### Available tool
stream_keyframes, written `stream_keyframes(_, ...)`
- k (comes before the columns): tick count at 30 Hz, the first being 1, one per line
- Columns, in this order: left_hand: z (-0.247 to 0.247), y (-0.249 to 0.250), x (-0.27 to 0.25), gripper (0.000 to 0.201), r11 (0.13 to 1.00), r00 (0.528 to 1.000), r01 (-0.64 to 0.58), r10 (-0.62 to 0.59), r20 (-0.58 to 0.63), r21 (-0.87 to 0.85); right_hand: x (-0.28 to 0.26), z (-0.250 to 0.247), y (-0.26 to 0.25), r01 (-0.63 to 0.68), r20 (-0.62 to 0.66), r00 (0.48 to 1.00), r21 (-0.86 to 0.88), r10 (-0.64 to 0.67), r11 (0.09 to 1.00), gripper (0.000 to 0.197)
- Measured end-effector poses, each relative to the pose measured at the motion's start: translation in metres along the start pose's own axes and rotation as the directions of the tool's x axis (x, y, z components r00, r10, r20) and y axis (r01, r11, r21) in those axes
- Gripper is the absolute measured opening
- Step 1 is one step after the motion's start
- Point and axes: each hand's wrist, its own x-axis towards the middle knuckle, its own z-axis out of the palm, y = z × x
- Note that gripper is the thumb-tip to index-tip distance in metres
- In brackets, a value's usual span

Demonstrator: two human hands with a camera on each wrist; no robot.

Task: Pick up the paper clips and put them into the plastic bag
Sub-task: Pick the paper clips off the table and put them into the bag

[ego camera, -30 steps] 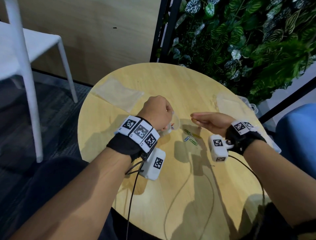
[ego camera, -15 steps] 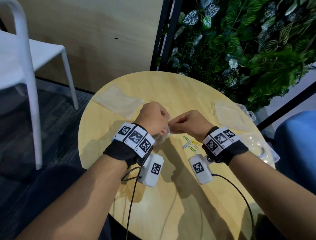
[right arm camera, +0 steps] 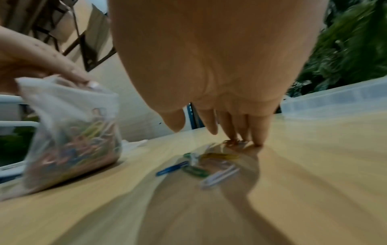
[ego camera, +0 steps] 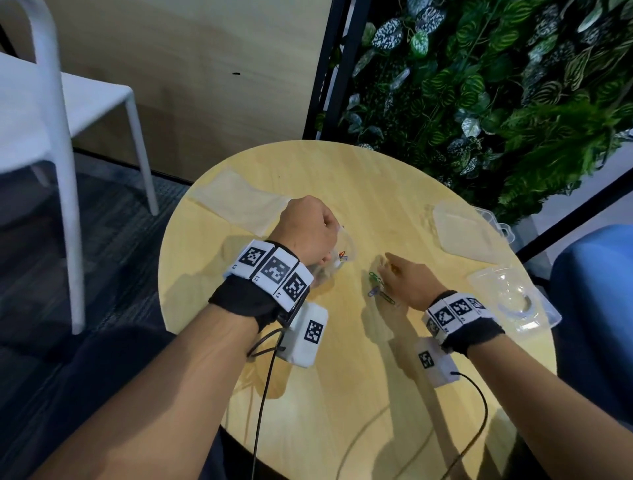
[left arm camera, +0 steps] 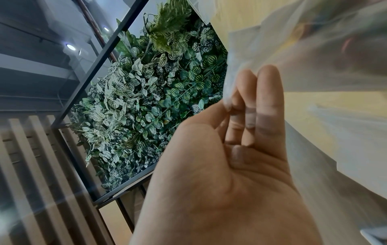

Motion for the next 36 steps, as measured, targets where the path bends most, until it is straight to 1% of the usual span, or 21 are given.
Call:
stream_keyframes(2,0.0,-0.001,0.0,0.029,1.0,1.0,0.002,-0.002,-0.004,0.001,-0.002,0.008,-0.011,0.142,0.003,0.99,-0.116,-0.143,0.983,0.051)
stream_keyframes(4,-0.001,-0.003,0.0,0.029,1.0,1.0,0.007,-0.007,-0.01,-0.002,-0.007,0.015,-0.018,0.248,0.037,0.968,-0.261,-0.247,0.933,0.043)
stream_keyframes(5,-0.002,-0.004,0.0,0.029,1.0,1.0,0.009,-0.009,-0.013,-0.005,-0.011,0.018,-0.019,0.267,0.049,0.963,-0.307,-0.264,0.914,0.045)
stream_keyframes(8,-0.002,-0.005,0.0,0.028,1.0,1.0,0.017,-0.017,-0.014,-0.016,-0.029,0.025,-0.018,0.278,0.074,0.959,-0.403,-0.272,0.872,0.056)
stream_keyframes(10,-0.003,-0.005,0.0,0.028,1.0,1.0,0.016,-0.016,-0.008,-0.013,-0.041,0.03,-0.016,0.304,0.069,0.947,-0.509,-0.314,0.805,0.059)
stream_keyframes(11,-0.002,-0.005,0.0,0.028,1.0,1.0,0.013,-0.013,-0.007,-0.009,-0.044,0.033,-0.015,0.312,0.051,0.939,-0.547,-0.341,0.777,0.057)
stream_keyframes(13,-0.001,-0.004,0.0,0.028,1.0,1.0,0.006,-0.006,-0.002,-0.001,-0.047,0.036,-0.013,0.291,0.016,0.939,-0.574,-0.344,0.766,0.048)
stream_keyframes(15,0.001,-0.003,0.0,0.027,1.0,1.0,0.007,-0.007,0.001,0.005,-0.047,0.038,-0.014,0.26,0.001,0.949,-0.57,-0.316,0.78,0.039)
stream_keyframes(18,0.006,-0.001,0.0,0.027,1.0,1.0,0.007,-0.007,0.015,0.018,-0.046,0.039,-0.019,0.201,-0.011,0.97,-0.522,-0.242,0.829,0.023)
stream_keyframes(20,0.007,-0.001,0.0,0.027,1.0,1.0,0.01,-0.011,0.023,0.018,-0.042,0.037,-0.02,0.171,-0.034,0.975,-0.509,-0.218,0.843,0.019)
stream_keyframes(23,0.006,-0.001,0.001,0.025,1.0,1.0,0.013,-0.013,0.025,0.015,-0.031,0.033,-0.019,0.126,-0.068,0.979,-0.54,-0.193,0.832,0.02)
stream_keyframes(25,0.006,-0.002,0.0,0.025,1.0,1.0,0.013,-0.013,0.025,0.01,-0.021,0.025,-0.017,0.093,-0.104,0.983,-0.435,-0.153,0.896,0.02)
stream_keyframes(28,0.007,-0.001,0.0,0.023,1.0,0.999,0.01,-0.011,0.043,0.019,-0.004,0.006,-0.01,0.024,-0.202,0.978,-0.169,-0.059,0.985,0.014)
stream_keyframes(30,0.008,-0.001,0.0,0.024,1.0,0.999,0.007,-0.009,0.053,0.029,0.01,-0.006,0.001,-0.051,-0.198,0.978,0.076,0.065,0.996,0.009)
stream_keyframes(31,0.008,-0.001,0.001,0.024,0.999,0.998,0.008,-0.01,0.056,0.031,0.017,-0.012,0.009,-0.113,-0.163,0.974,0.244,0.156,0.963,0.01)
stream_keyframes(32,0.009,-0.001,0.001,0.024,1.0,0.998,0.012,-0.014,0.058,0.028,0.021,-0.019,0.015,-0.187,-0.101,0.962,0.433,0.254,0.882,0.013)
stream_keyframes(33,0.009,-0.001,0.002,0.023,1.0,0.998,0.016,-0.017,0.058,0.023,0.024,-0.026,0.021,-0.225,-0.03,0.95,0.625,0.311,0.748,0.018)
stream_keyframes(34,0.009,-0.001,0.002,0.023,1.0,0.998,0.018,-0.019,0.057,0.022,0.022,-0.033,0.02,-0.23,0.042,0.948,0.775,0.316,0.588,0.024)
stream_keyframes(35,0.009,0.0,0.003,0.024,1.0,0.998,0.018,-0.019,0.057,0.024,0.019,-0.039,0.017,-0.212,0.098,0.957,0.877,0.272,0.431,0.027)
stream_keyframes(36,0.01,0.0,0.003,0.024,1.0,0.998,0.016,-0.018,0.057,0.026,0.015,-0.046,0.01,-0.202,0.138,0.968,0.924,0.21,0.325,0.027)
